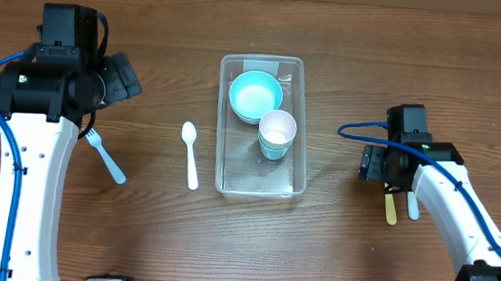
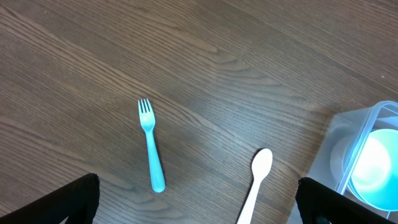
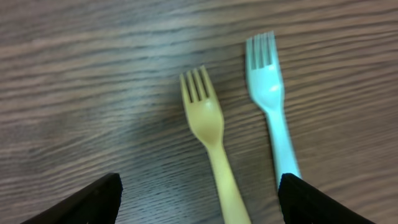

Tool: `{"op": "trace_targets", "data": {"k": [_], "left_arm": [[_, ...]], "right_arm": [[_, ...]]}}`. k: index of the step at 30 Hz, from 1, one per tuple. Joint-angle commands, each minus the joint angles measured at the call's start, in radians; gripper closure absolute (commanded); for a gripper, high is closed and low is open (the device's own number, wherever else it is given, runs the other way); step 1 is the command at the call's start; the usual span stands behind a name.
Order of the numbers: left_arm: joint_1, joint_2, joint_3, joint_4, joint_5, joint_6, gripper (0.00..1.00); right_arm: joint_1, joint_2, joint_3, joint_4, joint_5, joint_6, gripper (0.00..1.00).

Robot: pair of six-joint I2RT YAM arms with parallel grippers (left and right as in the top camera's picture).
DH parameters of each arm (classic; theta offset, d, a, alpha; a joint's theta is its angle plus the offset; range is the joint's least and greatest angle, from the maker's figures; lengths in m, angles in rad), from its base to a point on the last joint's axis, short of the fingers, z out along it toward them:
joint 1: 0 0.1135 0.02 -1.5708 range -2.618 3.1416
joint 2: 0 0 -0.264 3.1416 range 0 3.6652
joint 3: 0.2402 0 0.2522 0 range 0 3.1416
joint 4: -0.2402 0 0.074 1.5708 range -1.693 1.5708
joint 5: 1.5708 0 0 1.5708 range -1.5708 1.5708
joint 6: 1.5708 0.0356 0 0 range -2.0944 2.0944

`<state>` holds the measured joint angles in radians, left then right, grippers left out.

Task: Pack container
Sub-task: 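Move the right gripper to the yellow fork and grasp it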

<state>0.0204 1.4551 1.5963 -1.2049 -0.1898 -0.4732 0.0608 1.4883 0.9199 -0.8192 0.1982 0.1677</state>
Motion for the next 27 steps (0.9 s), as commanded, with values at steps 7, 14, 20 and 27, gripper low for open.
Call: {"op": "trace_targets", "data": {"k": [7, 14, 20, 27], "left_arm": [[0.005, -0.01, 0.01, 0.001, 0.007, -0.018, 0.0], [0.005, -0.01, 0.01, 0.001, 0.007, -0.018, 0.0], [0.005, -0.01, 0.01, 0.001, 0.007, -0.018, 0.0], [0.005, -0.01, 0.01, 0.001, 0.007, -0.018, 0.0]], "right_arm": [[-0.207, 0.051, -0.018, 0.066, -0.349, -0.248, 0.28], [-0.207, 0.1, -0.177, 0.212, -0.278, -0.25, 0.33], [-0.207, 0.1, -0.231, 0.277, -0.267, -0.246, 0.5], [-0.207, 0.1, -0.231, 0.274, -0.267, -0.243, 0.76]]}}
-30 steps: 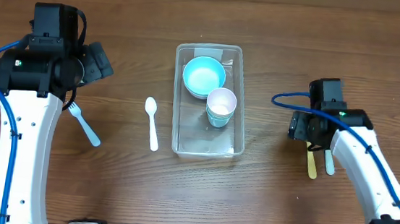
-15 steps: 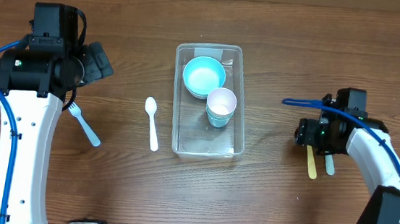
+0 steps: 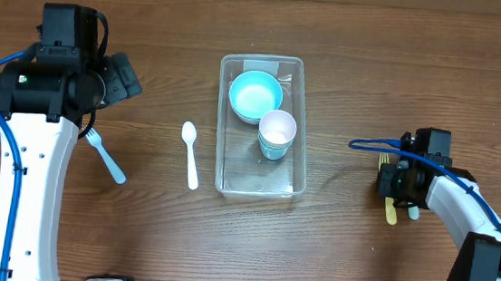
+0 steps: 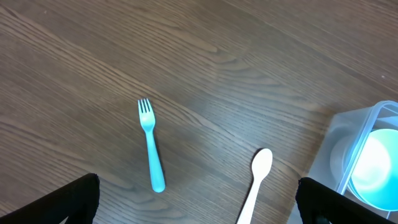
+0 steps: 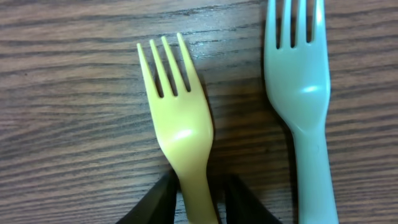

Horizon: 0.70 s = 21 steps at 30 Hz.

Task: Pack container
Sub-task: 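Move the right gripper to the yellow fork and grasp it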

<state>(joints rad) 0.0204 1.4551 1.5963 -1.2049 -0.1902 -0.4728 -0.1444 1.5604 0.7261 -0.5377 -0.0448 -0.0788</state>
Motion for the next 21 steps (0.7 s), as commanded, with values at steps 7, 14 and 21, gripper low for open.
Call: {"op": "trace_targets", "data": {"k": [7, 14, 21], "left_arm": [[0.005, -0.01, 0.01, 0.001, 0.008, -0.018, 0.0], [0.005, -0.01, 0.01, 0.001, 0.008, -0.018, 0.0], [0.005, -0.01, 0.01, 0.001, 0.008, -0.018, 0.0]], "right_arm": [[-0.002, 0.027, 0.018, -0.051, -0.062, 0.058, 0.89], [-0.002, 0.027, 0.114, -0.147, -0.064, 0.136, 0.96], [0.002, 0.026, 0.294, -0.293, -0.172, 0.178, 0.96]]}}
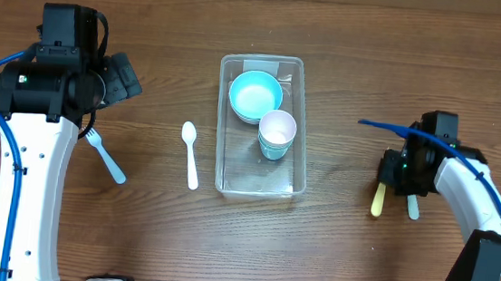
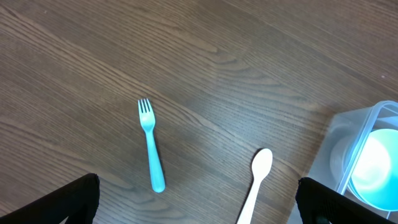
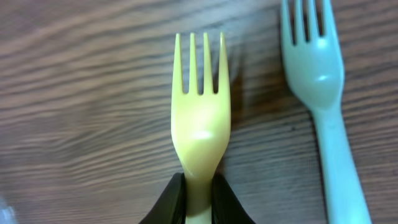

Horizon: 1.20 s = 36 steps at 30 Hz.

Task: Pack container
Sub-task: 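Move the right gripper to the yellow fork and grasp it, then place the yellow fork into the container and open the right gripper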

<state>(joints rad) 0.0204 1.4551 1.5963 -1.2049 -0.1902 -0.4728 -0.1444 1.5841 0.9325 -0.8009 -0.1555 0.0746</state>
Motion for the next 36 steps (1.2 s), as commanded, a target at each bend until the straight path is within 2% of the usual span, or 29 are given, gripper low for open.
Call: {"op": "trace_targets", "data": {"k": [1, 6, 10, 12, 14, 17, 20, 25, 32, 34, 36], "left_arm": [[0.005, -0.01, 0.01, 0.001, 0.008, -0.018, 0.0], [0.005, -0.01, 0.01, 0.001, 0.008, -0.018, 0.0], [0.005, -0.01, 0.01, 0.001, 0.008, -0.018, 0.0], [0.005, -0.01, 0.01, 0.001, 0.008, -0.018, 0.0], [0.005, -0.01, 0.01, 0.001, 0.008, -0.018, 0.0], [0.005, -0.01, 0.01, 0.001, 0.008, -0.018, 0.0], [0.005, -0.01, 0.01, 0.001, 0.008, -0.018, 0.0], [0.005, -0.01, 0.01, 0.001, 0.008, -0.018, 0.0], [0.005, -0.01, 0.01, 0.001, 0.008, -0.018, 0.0], [0.005, -0.01, 0.01, 0.001, 0.008, -0.018, 0.0], [0.005, -0.01, 0.01, 0.001, 0.008, -0.018, 0.0]], "right_arm": [[0.013, 0.002, 0.14, -0.072, -0.067, 0.031, 0.96], [0.159, -0.002, 0.395, -0.237, -0.071, 0.085, 0.96], [0.341, -0.002, 0.541, -0.253, -0.067, 0.2, 0.96], [0.434, -0.002, 0.586, -0.249, -0.056, 0.25, 0.96], [0.587, -0.002, 0.608, -0.201, -0.035, 0.304, 0.96], [0.749, -0.002, 0.607, -0.142, 0.082, 0.359, 0.96], [0.849, 0.001, 0.605, -0.101, 0.177, 0.399, 0.96], [0.896, 0.074, 0.589, -0.025, 0.188, 0.398, 0.95], [0.896, 0.208, 0.589, -0.019, 0.175, 0.398, 0.94], [0.896, 0.207, 0.589, -0.019, 0.169, 0.398, 0.79], [0.896, 0.207, 0.589, -0.019, 0.159, 0.396, 0.69]]}}
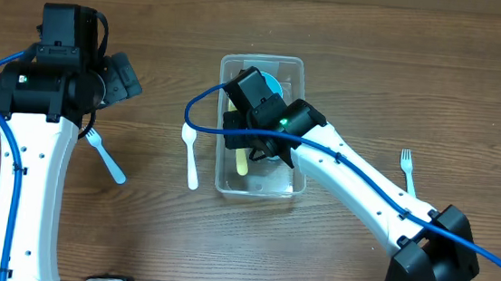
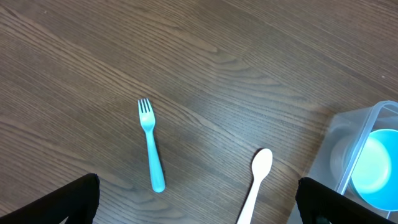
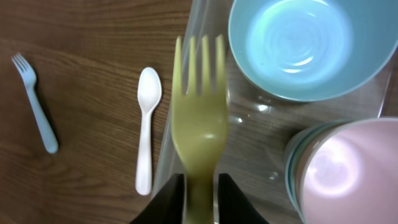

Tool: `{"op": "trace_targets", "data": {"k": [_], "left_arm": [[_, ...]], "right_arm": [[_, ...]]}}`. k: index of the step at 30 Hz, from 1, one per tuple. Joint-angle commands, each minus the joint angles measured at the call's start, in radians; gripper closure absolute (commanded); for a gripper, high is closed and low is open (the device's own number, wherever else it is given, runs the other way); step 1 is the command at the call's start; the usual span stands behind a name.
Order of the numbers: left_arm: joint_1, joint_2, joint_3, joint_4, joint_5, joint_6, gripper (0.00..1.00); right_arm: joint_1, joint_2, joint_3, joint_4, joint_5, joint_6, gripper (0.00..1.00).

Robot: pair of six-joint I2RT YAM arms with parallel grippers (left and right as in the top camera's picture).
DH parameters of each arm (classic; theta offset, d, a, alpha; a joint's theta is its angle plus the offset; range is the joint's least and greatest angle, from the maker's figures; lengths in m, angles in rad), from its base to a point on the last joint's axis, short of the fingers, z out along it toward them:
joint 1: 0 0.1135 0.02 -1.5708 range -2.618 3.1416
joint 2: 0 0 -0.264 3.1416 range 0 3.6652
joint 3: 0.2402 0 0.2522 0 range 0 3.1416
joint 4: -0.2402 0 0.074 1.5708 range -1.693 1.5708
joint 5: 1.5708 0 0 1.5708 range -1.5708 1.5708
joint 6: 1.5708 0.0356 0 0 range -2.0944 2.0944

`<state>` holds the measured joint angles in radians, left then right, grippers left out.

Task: Pack container
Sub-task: 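Place the yellow fork into the container and open the right gripper, then move the right gripper to the light-green fork and grasp it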

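A clear plastic container (image 1: 287, 185) stands mid-table, holding a blue bowl (image 3: 305, 43) and a pink cup (image 3: 348, 177). My right gripper (image 3: 199, 199) is shut on a yellow fork (image 3: 200, 118), which hangs over the container's left side, its handle (image 1: 242, 164) showing over the container floor. A white spoon (image 1: 190, 153) and a blue fork (image 1: 104, 155) lie on the table left of the container. A pale blue-green fork (image 1: 406, 170) lies at the right. My left gripper (image 2: 196, 221) hovers open high above the blue fork (image 2: 150, 155) and spoon (image 2: 256, 180).
The brown wooden table (image 1: 376, 60) carries nothing else. The right arm (image 1: 356, 186) stretches diagonally from the lower right to the container. The left arm (image 1: 37, 140) stands along the left side.
My right gripper, shut on the yellow fork, has moved from the table's right side to above the container's left part. The pale fork is left behind on the right. The left arm is unmoved.
First my right gripper was open above the yellow and pale forks at the right. Then it was low around the yellow fork's handle, then shut on it. Now it holds that fork over the container. The left gripper stayed open and still throughout.
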<state>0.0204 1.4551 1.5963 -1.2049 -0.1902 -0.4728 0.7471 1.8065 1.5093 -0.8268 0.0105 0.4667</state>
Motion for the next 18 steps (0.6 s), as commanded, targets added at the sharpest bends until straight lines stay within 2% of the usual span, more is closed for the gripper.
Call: {"op": "trace_targets", "data": {"k": [1, 3, 5, 9, 12, 13, 16, 18], "left_arm": [[0.005, -0.01, 0.01, 0.001, 0.008, -0.018, 0.0], [0.005, -0.01, 0.01, 0.001, 0.008, -0.018, 0.0], [0.005, -0.01, 0.01, 0.001, 0.008, -0.018, 0.0], [0.005, -0.01, 0.01, 0.001, 0.008, -0.018, 0.0], [0.005, -0.01, 0.01, 0.001, 0.008, -0.018, 0.0], [0.005, -0.01, 0.01, 0.001, 0.008, -0.018, 0.0], [0.005, -0.01, 0.01, 0.001, 0.008, -0.018, 0.0], [0.005, -0.01, 0.01, 0.001, 0.008, -0.018, 0.0]], "right_arm": [[0.005, -0.017, 0.013, 0.006, -0.013, -0.006, 0.65], [0.005, -0.032, 0.013, 0.006, -0.012, -0.006, 0.6], [0.002, -0.073, 0.016, -0.016, -0.006, -0.006, 0.59], [-0.083, -0.257, 0.024, -0.2, 0.121, -0.001, 0.59], [-0.248, -0.409, 0.024, -0.395, 0.233, -0.002, 0.58], [-0.343, -0.457, 0.024, -0.442, 0.245, -0.003, 0.57], [-0.648, -0.539, 0.013, -0.486, 0.231, -0.085, 0.58], [-0.797, -0.536, -0.021, -0.497, 0.22, -0.168, 0.58]]}}
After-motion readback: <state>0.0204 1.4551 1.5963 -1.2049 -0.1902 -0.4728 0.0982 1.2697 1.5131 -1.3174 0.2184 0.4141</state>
